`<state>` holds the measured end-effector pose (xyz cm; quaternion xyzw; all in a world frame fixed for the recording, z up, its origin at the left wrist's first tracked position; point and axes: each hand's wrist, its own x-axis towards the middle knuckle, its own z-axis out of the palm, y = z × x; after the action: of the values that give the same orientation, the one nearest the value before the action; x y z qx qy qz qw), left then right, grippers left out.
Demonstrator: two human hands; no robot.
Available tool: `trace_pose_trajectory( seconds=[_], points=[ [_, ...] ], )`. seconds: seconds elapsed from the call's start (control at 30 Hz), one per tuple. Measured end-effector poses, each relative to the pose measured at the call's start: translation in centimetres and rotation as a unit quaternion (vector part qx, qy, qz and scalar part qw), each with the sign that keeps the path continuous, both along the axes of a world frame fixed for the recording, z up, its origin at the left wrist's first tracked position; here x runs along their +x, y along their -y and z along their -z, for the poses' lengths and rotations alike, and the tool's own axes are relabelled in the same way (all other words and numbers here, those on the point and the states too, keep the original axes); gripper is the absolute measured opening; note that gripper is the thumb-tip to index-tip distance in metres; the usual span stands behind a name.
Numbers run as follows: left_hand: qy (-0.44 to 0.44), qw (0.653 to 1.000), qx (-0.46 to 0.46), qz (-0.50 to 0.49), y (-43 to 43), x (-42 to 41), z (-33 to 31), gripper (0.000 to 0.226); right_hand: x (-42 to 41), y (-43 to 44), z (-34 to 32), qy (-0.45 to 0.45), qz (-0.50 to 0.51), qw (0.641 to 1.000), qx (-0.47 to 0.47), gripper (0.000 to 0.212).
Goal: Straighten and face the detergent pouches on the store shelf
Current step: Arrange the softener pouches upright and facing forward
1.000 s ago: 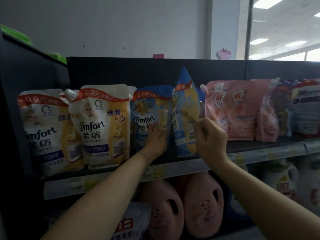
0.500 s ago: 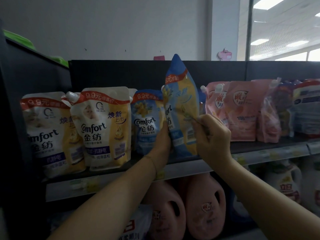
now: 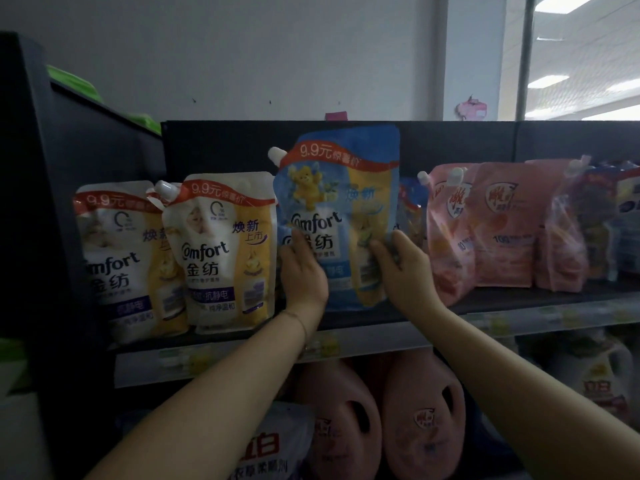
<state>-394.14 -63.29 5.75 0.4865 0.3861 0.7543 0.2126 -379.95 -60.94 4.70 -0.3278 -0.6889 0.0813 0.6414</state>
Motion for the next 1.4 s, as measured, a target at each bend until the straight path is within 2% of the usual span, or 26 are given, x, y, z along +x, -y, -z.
trace_pose_trajectory(
  seconds=[0.1, 0.23, 0.33, 0.37, 0.47, 0.53, 0.67, 0.77, 0.87, 0.9, 0.97, 1.07, 1.17, 1.23, 1.33, 1.4],
  points=[
    [-0.089, 0.990, 0.055, -0.093, -0.6, -1.1, 1.5, 0.039, -1.2, -1.1, 0.6, -0.004, 0.010, 0.999, -0.047, 0.033],
    [-0.168, 0.974, 0.065, -0.134, -1.9, -2.2, 2.8, 0.038, -2.0, -2.5, 1.4, 0.019, 0.035, 0.995, -0.090, 0.036],
    [-0.194, 0.969, 0.053, -0.142, -2.9, -2.8, 3.2, 0.061, -1.9, -3.4, 2.6, 0.054, 0.046, 0.990, -0.118, 0.033],
    [-0.195, 0.970, 0.043, -0.141, -3.2, -2.9, 3.2, 0.060, -1.8, -3.5, 2.9, 0.059, 0.045, 0.989, -0.125, 0.031],
    [-0.201, 0.968, 0.007, -0.149, -3.2, -2.7, 3.2, 0.028, -1.8, -3.5, 3.1, 0.074, 0.013, 0.985, -0.157, 0.025],
    [-0.208, 0.964, 0.007, -0.168, -3.3, -2.6, 3.5, 0.018, -1.7, -3.5, 3.1, 0.089, -0.023, 0.980, -0.174, 0.025],
    [-0.207, 0.961, 0.025, -0.179, -3.5, -2.6, 3.8, 0.014, -0.9, -3.4, 3.4, 0.149, -0.111, 0.965, -0.186, 0.065],
    [-0.200, 0.966, 0.010, -0.165, -3.4, -2.3, 3.6, 0.020, -0.7, -3.2, 3.5, 0.160, -0.120, 0.960, -0.198, 0.090],
    [-0.198, 0.966, 0.039, -0.161, -3.2, -2.3, 3.6, 0.052, -0.9, -3.4, 3.3, 0.128, -0.132, 0.958, -0.218, 0.097],
    [-0.197, 0.967, 0.041, -0.156, -3.1, -2.3, 3.7, 0.056, -1.0, -3.5, 3.3, 0.123, -0.129, 0.958, -0.223, 0.098],
    [-0.202, 0.967, 0.034, -0.148, -3.0, -2.1, 3.9, 0.048, -1.2, -3.7, 3.5, 0.124, -0.107, 0.960, -0.229, 0.102],
    [-0.199, 0.968, 0.033, -0.149, -2.9, -1.9, 4.0, 0.066, -1.5, -4.0, 3.5, 0.131, -0.074, 0.959, -0.239, 0.100],
    [-0.237, 0.952, 0.033, -0.191, -2.7, -1.9, 4.3, 0.088, -1.6, -3.8, 3.1, 0.132, -0.064, 0.954, -0.262, 0.101],
    [-0.281, 0.934, 0.043, -0.218, -2.9, -2.0, 4.8, 0.096, -1.6, -3.6, 2.9, 0.168, -0.028, 0.949, -0.265, 0.107],
    [-0.367, 0.874, 0.060, -0.314, -2.8, -1.9, 5.4, 0.081, -0.9, -2.6, 2.4, 0.300, 0.094, 0.922, -0.228, 0.102],
    [-0.393, 0.851, 0.074, -0.342, -2.7, -1.5, 5.3, 0.067, -0.1, -1.8, 1.9, 0.353, 0.128, 0.904, -0.202, 0.091]
  ],
)
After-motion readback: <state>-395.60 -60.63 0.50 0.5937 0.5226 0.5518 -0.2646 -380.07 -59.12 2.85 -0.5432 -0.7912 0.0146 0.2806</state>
